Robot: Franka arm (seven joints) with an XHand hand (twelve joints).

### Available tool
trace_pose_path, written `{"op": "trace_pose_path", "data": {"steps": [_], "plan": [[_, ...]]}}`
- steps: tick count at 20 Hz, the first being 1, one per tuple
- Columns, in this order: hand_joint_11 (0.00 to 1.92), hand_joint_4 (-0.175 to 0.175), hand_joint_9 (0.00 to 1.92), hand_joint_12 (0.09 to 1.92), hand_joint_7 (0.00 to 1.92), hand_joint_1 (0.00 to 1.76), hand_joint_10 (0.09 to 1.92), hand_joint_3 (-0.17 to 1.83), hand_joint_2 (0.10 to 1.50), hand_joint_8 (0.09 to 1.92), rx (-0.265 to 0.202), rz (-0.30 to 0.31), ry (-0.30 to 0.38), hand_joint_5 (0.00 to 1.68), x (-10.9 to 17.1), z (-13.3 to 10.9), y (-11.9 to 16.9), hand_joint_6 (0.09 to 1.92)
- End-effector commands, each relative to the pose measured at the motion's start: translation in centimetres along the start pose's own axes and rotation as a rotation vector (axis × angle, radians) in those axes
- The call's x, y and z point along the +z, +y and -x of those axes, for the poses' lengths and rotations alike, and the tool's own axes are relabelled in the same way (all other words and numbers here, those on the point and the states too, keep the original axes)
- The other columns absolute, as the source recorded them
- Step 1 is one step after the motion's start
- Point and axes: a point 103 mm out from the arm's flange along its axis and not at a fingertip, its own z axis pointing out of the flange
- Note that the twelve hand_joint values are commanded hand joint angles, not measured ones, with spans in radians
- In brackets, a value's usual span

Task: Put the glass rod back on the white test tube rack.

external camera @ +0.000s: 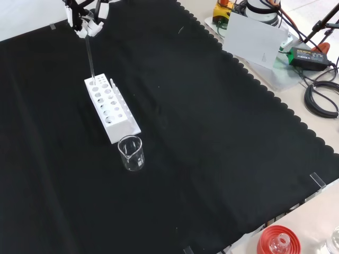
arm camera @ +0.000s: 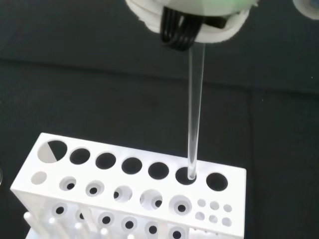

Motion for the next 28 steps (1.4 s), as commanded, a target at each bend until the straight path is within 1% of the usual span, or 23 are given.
{"op": "trace_pose_path", "data": {"steps": [1,7,12,13,15,19,22,28], "plan": [[1.58,-0.175,1.83,0.69,1.34,1.32,0.27,0.52,0.74,0.76,-0.004,-0.007,0.015,1.16,0.9,0.7,-0.5,0.56],[1.58,-0.175,1.83,0.69,1.34,1.32,0.27,0.52,0.74,0.75,-0.016,-0.019,0.011,1.16,2.3,0.5,0.0,0.56],[1.58,-0.175,1.83,0.69,1.34,1.32,0.27,0.52,0.74,0.75,-0.012,-0.035,0.011,1.16,2.9,0.1,0.5,0.56],[1.58,-0.175,1.83,0.69,1.34,1.32,0.27,0.52,0.74,0.75,-0.01,-0.066,-0.019,1.16,2.7,-0.1,0.9,0.56],[1.58,-0.175,1.83,0.69,1.34,1.32,0.27,0.52,0.74,0.75,-0.001,-0.104,-0.063,1.16,2.5,-0.2,1.5,0.56],[1.58,-0.175,1.83,0.69,1.34,1.32,0.27,0.53,0.74,0.75,-0.019,-0.082,-0.025,1.16,4.5,-1.0,2.2,0.56],[1.58,-0.175,1.83,0.69,1.34,1.32,0.27,0.53,0.74,0.75,-0.032,-0.086,-0.01,1.16,5.6,-1.1,3.1,0.56],[1.58,-0.175,1.83,0.69,1.34,1.32,0.27,0.53,0.74,0.75,-0.05,-0.091,0.004,1.16,6.9,-1.0,4.6,0.56]]}}
